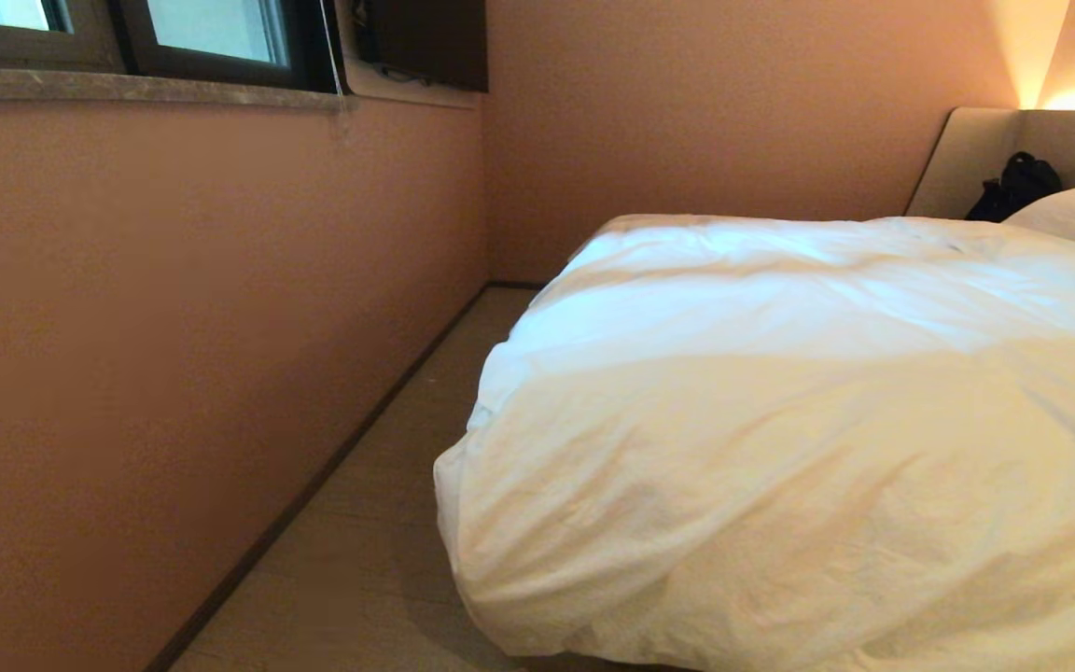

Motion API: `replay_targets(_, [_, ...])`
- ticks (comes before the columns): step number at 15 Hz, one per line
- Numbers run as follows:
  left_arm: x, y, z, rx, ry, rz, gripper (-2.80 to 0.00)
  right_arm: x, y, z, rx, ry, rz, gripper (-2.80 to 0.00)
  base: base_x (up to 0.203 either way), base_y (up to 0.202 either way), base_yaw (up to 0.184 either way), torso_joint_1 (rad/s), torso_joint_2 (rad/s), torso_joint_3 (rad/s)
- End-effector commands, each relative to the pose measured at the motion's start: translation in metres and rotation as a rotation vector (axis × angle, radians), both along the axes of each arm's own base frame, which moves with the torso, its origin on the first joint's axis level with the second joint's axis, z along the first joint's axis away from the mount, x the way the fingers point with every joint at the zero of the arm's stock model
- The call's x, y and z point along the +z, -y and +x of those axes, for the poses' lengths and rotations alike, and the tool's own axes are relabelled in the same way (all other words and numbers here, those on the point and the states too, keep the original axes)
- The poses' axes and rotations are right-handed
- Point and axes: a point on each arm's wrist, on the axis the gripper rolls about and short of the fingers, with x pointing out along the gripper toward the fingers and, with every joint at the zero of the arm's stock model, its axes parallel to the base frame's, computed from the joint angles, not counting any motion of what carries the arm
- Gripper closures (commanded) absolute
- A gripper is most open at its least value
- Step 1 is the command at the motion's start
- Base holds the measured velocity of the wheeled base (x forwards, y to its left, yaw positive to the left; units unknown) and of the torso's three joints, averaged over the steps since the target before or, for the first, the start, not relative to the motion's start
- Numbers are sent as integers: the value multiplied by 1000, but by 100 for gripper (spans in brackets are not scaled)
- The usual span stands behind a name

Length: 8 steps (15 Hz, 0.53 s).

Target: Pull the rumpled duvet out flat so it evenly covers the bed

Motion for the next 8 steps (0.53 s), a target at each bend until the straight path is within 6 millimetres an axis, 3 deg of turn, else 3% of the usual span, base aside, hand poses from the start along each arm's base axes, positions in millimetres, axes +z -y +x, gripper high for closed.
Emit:
replay_targets(1, [0, 0, 0, -1, 0, 0, 0, 0, 0, 0, 0, 0, 0, 0, 0, 0, 0, 0, 0, 0])
replay_targets(8, [0, 0, 0, 0, 0, 0, 0, 0, 0, 0, 2, 0, 0, 0, 0, 0, 0, 0, 0, 0])
